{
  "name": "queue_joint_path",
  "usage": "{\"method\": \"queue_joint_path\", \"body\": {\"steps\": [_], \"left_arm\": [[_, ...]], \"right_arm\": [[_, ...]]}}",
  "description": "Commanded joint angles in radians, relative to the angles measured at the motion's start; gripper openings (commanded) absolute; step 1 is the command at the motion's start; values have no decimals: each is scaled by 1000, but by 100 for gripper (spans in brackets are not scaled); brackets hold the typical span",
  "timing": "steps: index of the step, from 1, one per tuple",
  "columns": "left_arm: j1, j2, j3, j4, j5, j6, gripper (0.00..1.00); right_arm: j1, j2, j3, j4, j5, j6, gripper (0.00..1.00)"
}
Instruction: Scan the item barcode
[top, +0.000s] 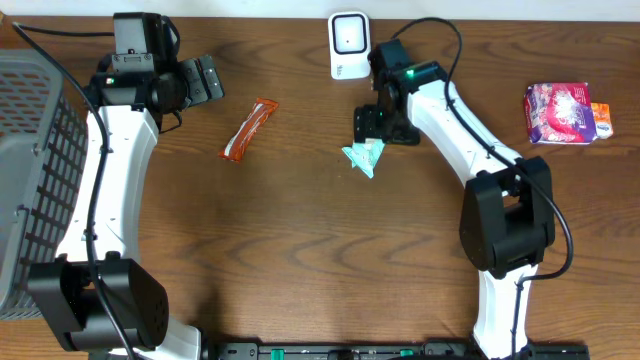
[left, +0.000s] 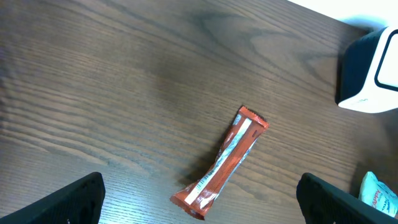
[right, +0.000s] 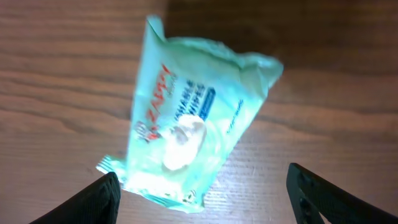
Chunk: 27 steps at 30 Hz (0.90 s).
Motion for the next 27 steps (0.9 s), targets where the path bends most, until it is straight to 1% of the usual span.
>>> {"method": "queue_joint_path", "body": {"steps": [1,5,8,11,12,14,15,17,18,22,27], "left_arm": [[2,11,-2,0,-8,5,98],[2,11,-2,0,-8,5,98],[2,11,-2,0,-8,5,98],[2,11,-2,0,-8,5,98],[2,11,-2,0,-8,5,98],[2,11,-2,0,-8,5,98],[2,11,-2,0,-8,5,98],[2,11,-2,0,-8,5,98],[2,11,-2,0,-8,5,98],[2,11,-2,0,-8,5,98],[2,11,-2,0,-8,5,98]], "right_arm": [[0,-1,-70,24,-6,50,80],[-4,-1,-143,103,-19,151,74],[-3,-1,-201,214,-71,160,72],[-1,-1,-262,335,-121,161,69],[0,-1,-285,378,-130,161,66],[2,-1,-316,439,-142,161,55],[2,-1,-324,453,-139,160,47],[2,-1,-326,456,-137,160,34],[1,-2,-325,456,-137,160,30],[0,-2,-285,435,-141,158,8],[-5,-3,-148,407,-140,122,5]]}}
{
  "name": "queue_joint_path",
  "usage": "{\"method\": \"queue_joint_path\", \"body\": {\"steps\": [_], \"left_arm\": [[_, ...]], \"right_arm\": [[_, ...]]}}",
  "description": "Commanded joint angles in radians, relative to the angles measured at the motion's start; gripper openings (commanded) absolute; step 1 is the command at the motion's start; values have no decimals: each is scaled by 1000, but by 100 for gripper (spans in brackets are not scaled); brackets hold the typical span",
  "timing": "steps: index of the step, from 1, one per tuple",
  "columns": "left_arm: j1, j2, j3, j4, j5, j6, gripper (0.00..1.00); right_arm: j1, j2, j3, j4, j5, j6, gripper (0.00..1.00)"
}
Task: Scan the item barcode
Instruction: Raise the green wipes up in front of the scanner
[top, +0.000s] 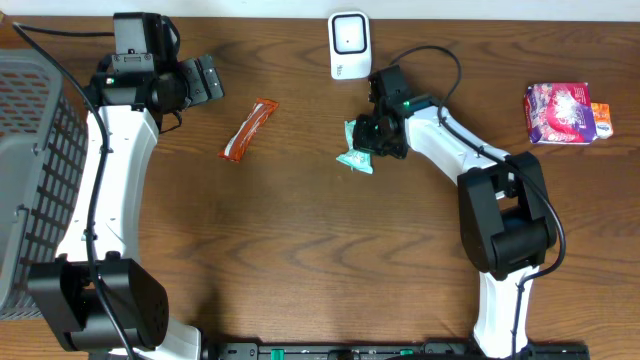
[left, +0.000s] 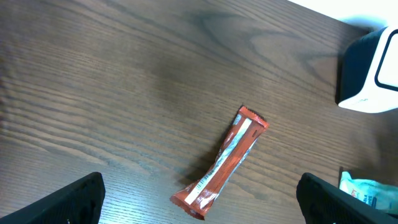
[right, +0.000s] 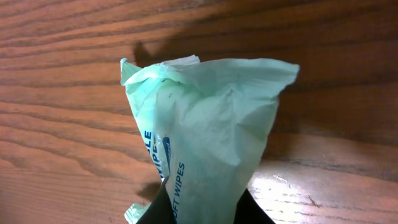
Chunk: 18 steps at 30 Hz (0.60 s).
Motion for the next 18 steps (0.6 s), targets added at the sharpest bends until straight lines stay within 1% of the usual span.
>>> {"method": "queue_joint_path", "body": {"steps": [1,3,5,8,10,15,18], "left_arm": [[2,11,-2,0,-8,5,98],[2,11,-2,0,-8,5,98],[2,11,-2,0,-8,5,98],[2,11,-2,0,-9,5,98],[2,11,-2,0,-8,5,98],[2,11,-2,0,-8,5,98],[2,11,-2,0,-8,5,98]], "right_arm": [[-6,8,123,9,-2,-27,4],[-12,8,180,56,6,-26,1],[-18,8,204,141,15,-26,1],[-27,8,202,320,21,21,1],[-29,11,196,409,36,64,1],[-26,44,195,579,129,152,1],[-24,82,195,684,145,149,1]]}}
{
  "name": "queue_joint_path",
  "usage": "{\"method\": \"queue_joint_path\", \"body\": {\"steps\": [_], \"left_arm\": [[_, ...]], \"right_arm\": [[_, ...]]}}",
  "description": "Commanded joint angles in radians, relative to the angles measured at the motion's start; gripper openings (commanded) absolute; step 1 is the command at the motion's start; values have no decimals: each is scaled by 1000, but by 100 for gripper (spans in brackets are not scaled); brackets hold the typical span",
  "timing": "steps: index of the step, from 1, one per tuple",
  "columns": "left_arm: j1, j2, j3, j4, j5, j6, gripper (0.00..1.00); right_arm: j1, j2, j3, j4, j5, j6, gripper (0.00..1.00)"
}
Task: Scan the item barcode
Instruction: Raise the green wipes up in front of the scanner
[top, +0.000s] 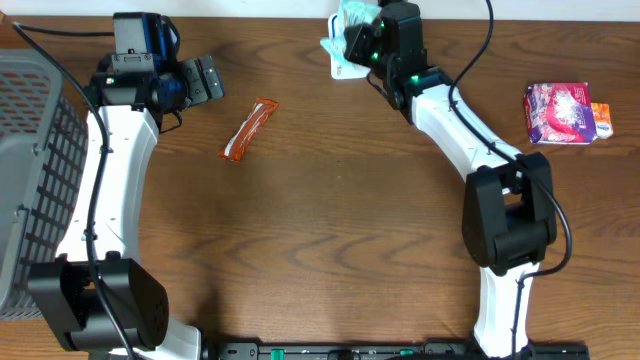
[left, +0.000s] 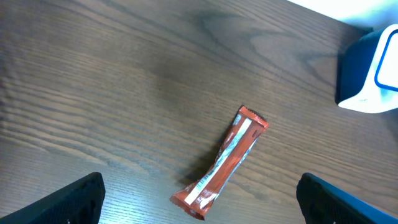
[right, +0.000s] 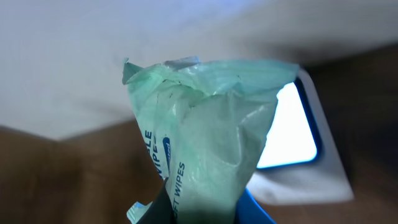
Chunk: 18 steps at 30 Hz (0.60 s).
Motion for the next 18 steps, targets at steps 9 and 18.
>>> {"method": "queue_joint_path", "body": {"steps": [9,18], "left_arm": [[2,11,-2,0,-8,5,98],[2,11,-2,0,-8,5,98]], "right_arm": [[1,183,5,301,130,39,1],[-52,124,6,367,130,38,1]]}}
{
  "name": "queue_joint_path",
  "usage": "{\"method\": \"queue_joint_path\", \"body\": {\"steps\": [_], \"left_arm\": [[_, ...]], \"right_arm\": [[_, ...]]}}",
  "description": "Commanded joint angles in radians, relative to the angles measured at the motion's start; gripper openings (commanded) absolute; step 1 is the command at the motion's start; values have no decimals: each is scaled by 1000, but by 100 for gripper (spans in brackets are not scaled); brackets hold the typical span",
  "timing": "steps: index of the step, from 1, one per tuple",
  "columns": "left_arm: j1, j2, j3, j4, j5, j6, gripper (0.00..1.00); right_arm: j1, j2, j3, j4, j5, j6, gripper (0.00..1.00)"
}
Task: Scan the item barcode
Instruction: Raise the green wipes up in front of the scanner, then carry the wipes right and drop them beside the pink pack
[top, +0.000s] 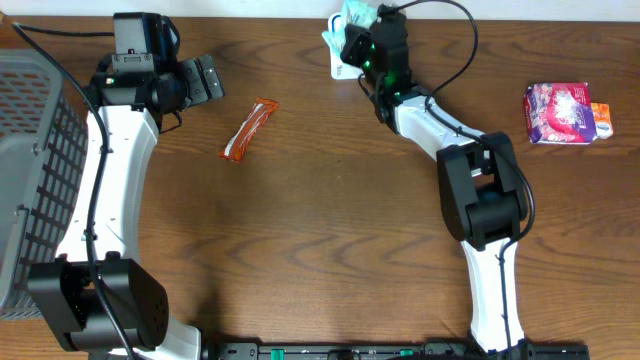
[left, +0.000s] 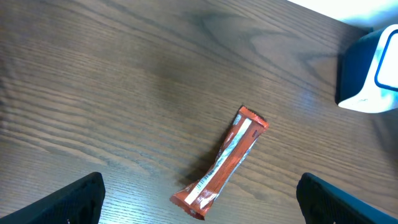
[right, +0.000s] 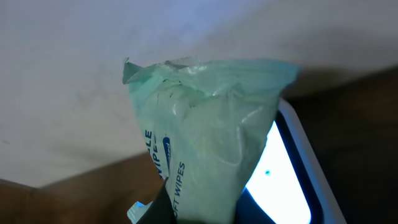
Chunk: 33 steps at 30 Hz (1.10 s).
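A pale green pack of soft wipes (right: 199, 137) is clamped in my right gripper (right: 196, 214), which is shut on its lower end. The pack (top: 350, 22) is held up directly over the white barcode scanner (top: 340, 62) at the table's far edge; the scanner's bright window (right: 283, 174) shows just behind the pack in the right wrist view. My left gripper (left: 199, 199) stands wide open over the table, with a red snack bar (left: 222, 163) lying between and ahead of its fingers, untouched. The scanner (left: 370, 74) shows at the right edge of the left wrist view.
A grey mesh basket (top: 35, 170) stands along the left edge. A pink-purple packet (top: 558, 112) with an orange item beside it lies at the far right. The red snack bar (top: 248, 128) lies left of the table's middle.
My right gripper, still holding the wipes, has shifted slightly closer over the scanner, whose window now shows larger beside the pack. The left arm and snack bar have not moved.
The wipes pack lay on the table below the scanner with my right gripper open over it. Then the gripper was shut on the pack at the table. Later the pack was held up at the scanner, and now it is closer against the scanner's window.
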Motion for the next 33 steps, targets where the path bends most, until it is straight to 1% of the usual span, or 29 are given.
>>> {"method": "queue_joint_path", "body": {"steps": [1,3,6,9,10,11,14,15,17,20,23,25,27,28,30,33], "left_arm": [[2,11,-2,0,-8,5,98],[2,11,-2,0,-8,5,98],[2,11,-2,0,-8,5,98],[2,11,-2,0,-8,5,97],[2,11,-2,0,-8,5,98],[2,11,-2,0,-8,5,98],[2,11,-2,0,-9,5,98],[2,11,-2,0,-8,5,98],[2,11,-2,0,-8,5,98],[2,11,-2,0,-8,5,98],[2,11,-2,0,-8,5,98],[2,11,-2,0,-8,5,98],[2,11,-2,0,-8,5,98],[2,11,-2,0,-8,5,98],[2,11,-2,0,-9,5,98],[2,11,-2,0,-8,5,98]], "right_arm": [[-62,-93,11,-10,19,5,1],[-102,-136,11,-57,20,-5,1],[-192,-213,11,-215,33,-91,1],[-277,-263,11,-422,123,-138,1],[-308,-272,11,-492,149,-150,1],[-364,-275,11,-589,134,-218,1],[-443,-266,11,-750,83,-377,1],[-469,-260,11,-809,89,-415,1],[-509,-247,11,-880,113,-440,1],[-571,-225,11,-935,140,-439,1],[-613,-213,11,-951,91,-439,1],[-635,-204,11,-955,-12,-441,1],[-644,-191,11,-951,-154,-481,1],[-644,-188,11,-951,-188,-494,1],[-637,-177,10,-958,-198,-497,1],[-627,-156,5,-985,-185,-557,1]]}}
